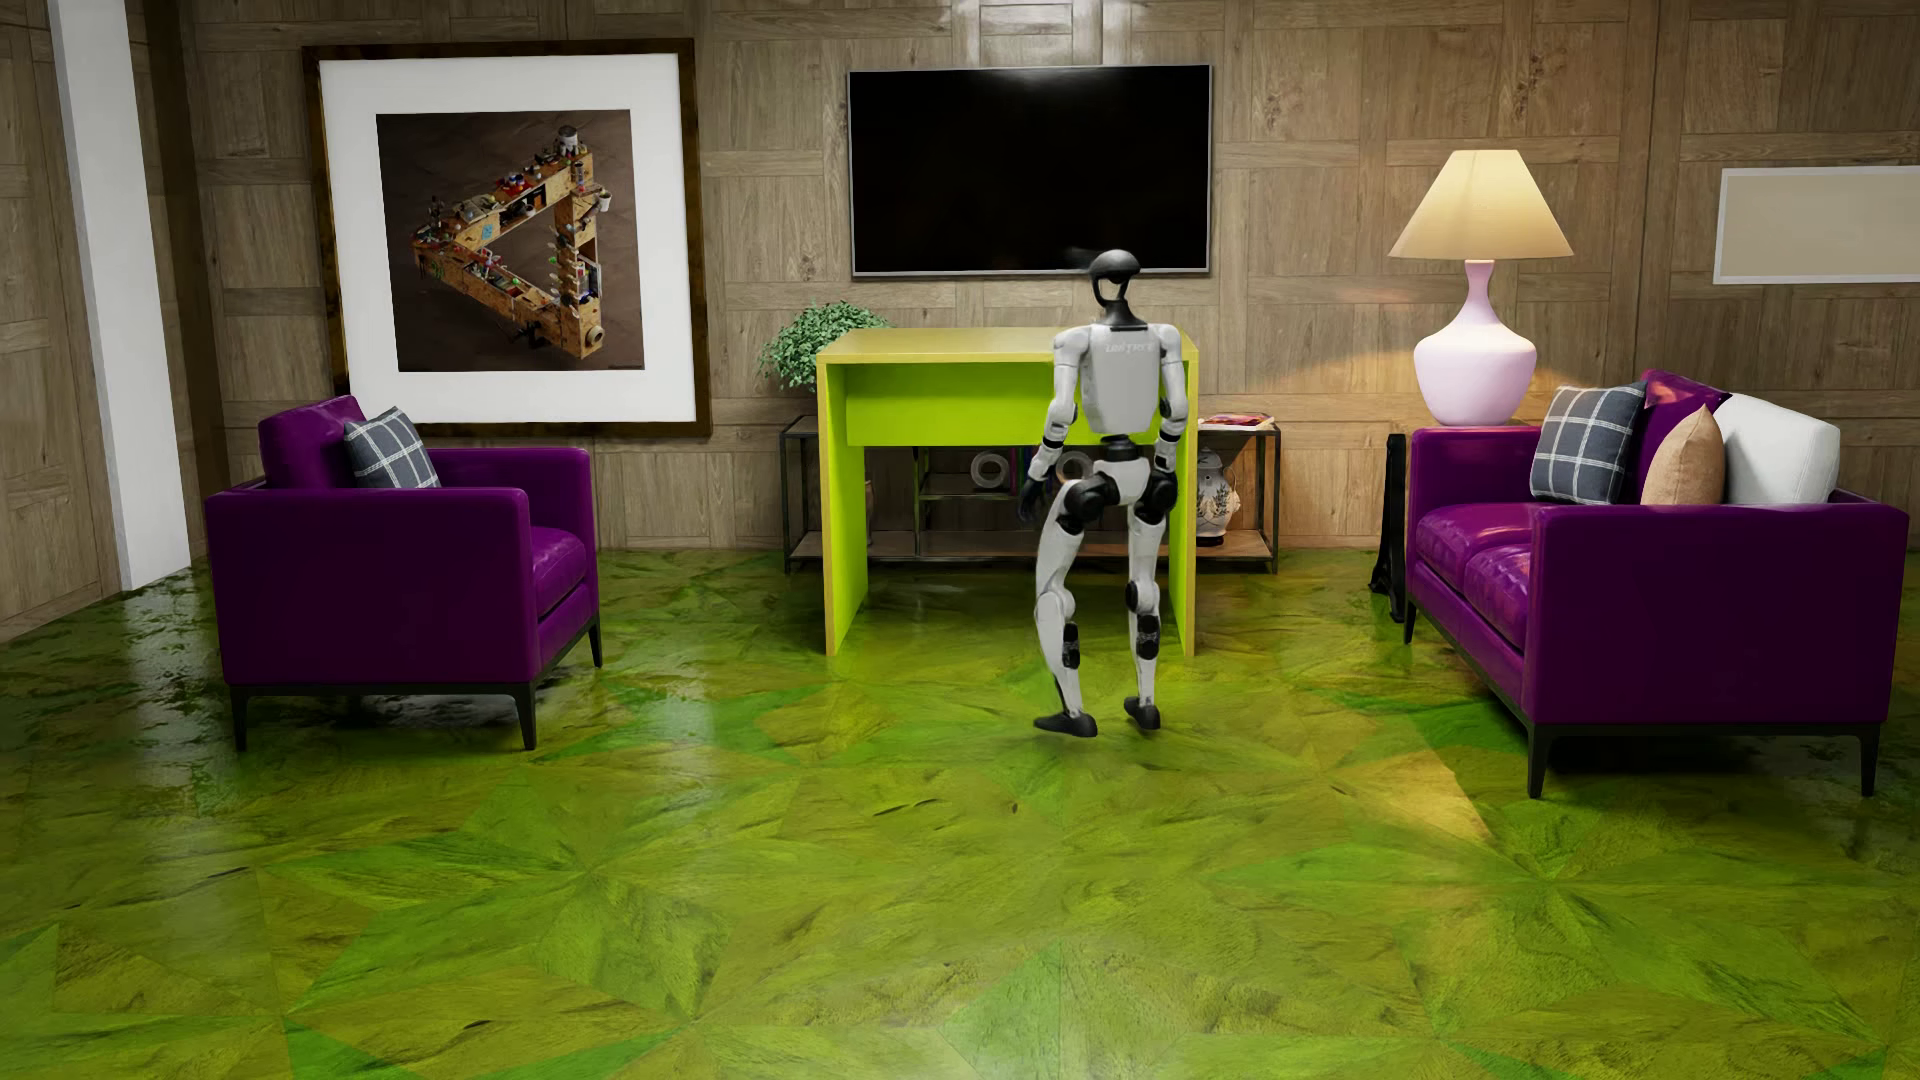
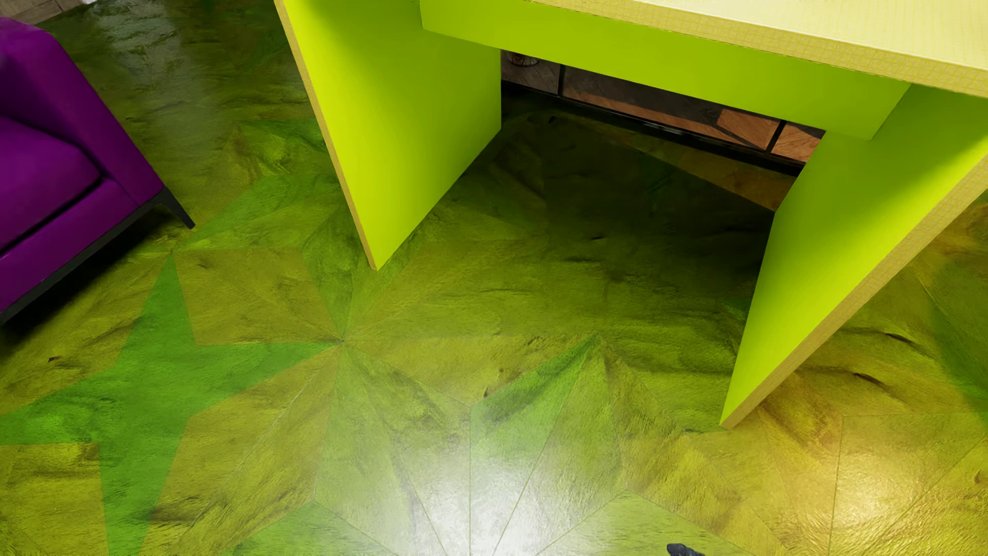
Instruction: Walk towards the desk
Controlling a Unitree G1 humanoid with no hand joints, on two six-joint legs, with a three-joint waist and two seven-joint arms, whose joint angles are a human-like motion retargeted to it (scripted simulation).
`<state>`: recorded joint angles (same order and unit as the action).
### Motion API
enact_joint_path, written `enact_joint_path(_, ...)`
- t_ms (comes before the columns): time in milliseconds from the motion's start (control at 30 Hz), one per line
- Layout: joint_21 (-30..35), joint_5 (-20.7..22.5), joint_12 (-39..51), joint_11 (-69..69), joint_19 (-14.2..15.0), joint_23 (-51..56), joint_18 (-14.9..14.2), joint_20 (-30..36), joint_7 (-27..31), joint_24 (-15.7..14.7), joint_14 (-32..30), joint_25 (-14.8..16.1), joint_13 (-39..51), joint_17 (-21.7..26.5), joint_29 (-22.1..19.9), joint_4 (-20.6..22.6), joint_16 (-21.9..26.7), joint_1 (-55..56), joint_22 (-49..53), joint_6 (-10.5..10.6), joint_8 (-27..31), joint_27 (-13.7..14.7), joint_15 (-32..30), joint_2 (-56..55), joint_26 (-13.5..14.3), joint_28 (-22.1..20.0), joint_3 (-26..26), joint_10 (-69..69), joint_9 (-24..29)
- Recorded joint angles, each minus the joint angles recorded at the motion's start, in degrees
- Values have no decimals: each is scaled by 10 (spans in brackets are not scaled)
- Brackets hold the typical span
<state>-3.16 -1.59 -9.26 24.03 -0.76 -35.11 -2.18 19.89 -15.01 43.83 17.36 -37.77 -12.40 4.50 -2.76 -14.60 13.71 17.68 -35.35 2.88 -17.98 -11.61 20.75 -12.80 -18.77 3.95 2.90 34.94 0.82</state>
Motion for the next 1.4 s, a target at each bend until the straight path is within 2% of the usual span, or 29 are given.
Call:
enact_joint_path(33,-1,-2,2,-4,-1,-2,6,3,-9,-1,-4,2,3,1,-1,5,-1,-12,1,1,0,-4,-2,1,2,-4,-2,-25,-2)
enact_joint_path(200,-13,-12,13,-19,-5,-16,-12,17,-12,-3,-31,12,15,-14,-4,28,5,-37,3,-5,-1,-13,-10,0,3,-8,-5,-96,-7)
enact_joint_path(433,-22,-21,28,-29,-10,-46,-6,15,4,-17,-42,10,9,-19,0,38,6,-22,-13,-12,-21,-16,-11,7,-1,-12,-4,-87,-9)
enact_joint_path(467,-24,-22,31,-30,-11,-51,2,15,-8,-17,-45,10,9,-19,-1,33,8,-11,-13,-13,-28,-17,-10,8,-1,-13,-3,-68,-8)
enact_joint_path(567,-20,-25,39,-35,-10,-62,40,14,-143,-18,-37,6,6,-18,0,-12,16,2,-13,-13,-55,-19,-11,17,1,-10,1,-18,-8)
enact_joint_path(633,-18,-26,38,-41,-6,-66,78,8,-212,-20,-27,4,5,-12,1,-19,15,-10,-10,-10,-68,-19,-11,26,1,-16,-1,-29,-10)
enact_joint_path(667,-19,-28,36,-43,-4,-66,83,6,-223,-20,-26,3,4,-9,1,-14,13,-20,-9,-9,-72,-20,-10,29,1,-20,-3,-43,-11)
enact_joint_path(767,-28,-39,27,-43,8,-71,52,14,-211,-16,-24,7,5,-5,-6,9,8,-47,-16,-12,-80,-24,-5,45,3,-19,-11,-83,-13)
enact_joint_path(933,-29,-77,20,-31,31,-67,53,22,-185,-28,-22,10,4,-9,-4,54,-7,-61,-41,-22,-111,-18,2,63,0,-14,-18,-112,-17)
enact_joint_path(1033,-31,-124,16,72,44,-58,56,30,-161,-28,-12,9,5,-9,-6,81,-16,-64,-54,-28,-113,-17,1,34,-2,-13,-18,-112,-13)
enact_joint_path(1100,-36,-163,16,181,45,-49,61,39,-137,-25,-3,9,3,-9,-9,97,-17,-60,-57,-33,-93,-16,-25,-10,-1,-9,-13,-102,-9)
enact_joint_path(1133,-39,-175,18,233,33,-45,62,44,-124,-24,-1,10,0,-9,-11,104,-15,-60,-59,-36,-69,-16,-34,-37,0,-8,-9,-100,-7)
enact_joint_path(1200,-40,-176,22,292,31,-46,58,52,-96,-23,0,10,-5,-9,-9,117,-11,-62,-62,-40,-4,-18,-27,-82,0,-8,-2,-100,-4)
enact_joint_path(1267,-39,-156,30,275,57,-52,49,54,-66,-27,-2,7,-14,-5,1,121,-7,-63,-65,-41,70,-18,-13,-108,-1,-11,1,-104,-4)
enact_joint_path(1333,-45,-119,37,194,83,-58,38,53,-30,-35,-4,5,-22,-5,5,121,-5,-60,-66,-40,158,-20,3,-106,0,-17,3,-104,-6)
enact_joint_path(1400,-50,-73,43,92,109,-65,27,52,9,-44,-7,4,-29,-10,5,116,0,-59,-63,-38,257,-23,-21,-80,1,-20,3,-107,-8)
